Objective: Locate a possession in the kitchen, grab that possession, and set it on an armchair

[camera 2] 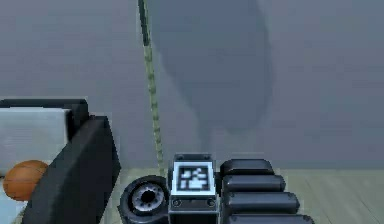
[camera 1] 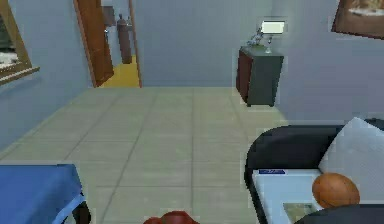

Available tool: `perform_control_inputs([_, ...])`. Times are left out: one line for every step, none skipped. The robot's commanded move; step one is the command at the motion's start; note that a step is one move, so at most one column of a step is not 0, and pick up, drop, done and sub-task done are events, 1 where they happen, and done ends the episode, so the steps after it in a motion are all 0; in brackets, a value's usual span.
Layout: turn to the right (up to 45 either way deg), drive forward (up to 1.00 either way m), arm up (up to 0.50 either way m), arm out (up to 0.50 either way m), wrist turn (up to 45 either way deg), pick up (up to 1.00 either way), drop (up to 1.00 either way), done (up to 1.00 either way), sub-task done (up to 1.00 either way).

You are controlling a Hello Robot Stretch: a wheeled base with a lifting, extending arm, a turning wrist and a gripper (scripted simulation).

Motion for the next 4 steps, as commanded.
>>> perform_control_inputs([0.0,0.30,0.00,0.00,0.0,0.00,0.00,0.00,0.00])
perform_control_inputs([0.0,0.60,0.00,0.00,0.0,0.00,0.00,0.00,0.00])
perform_control_inputs([-45.0,0.00,0.00,0.00,0.0,0.00,0.00,0.00,0.00])
perform_control_inputs([-45.0,0.00,0.00,0.00,0.0,0.00,0.00,0.00,0.00])
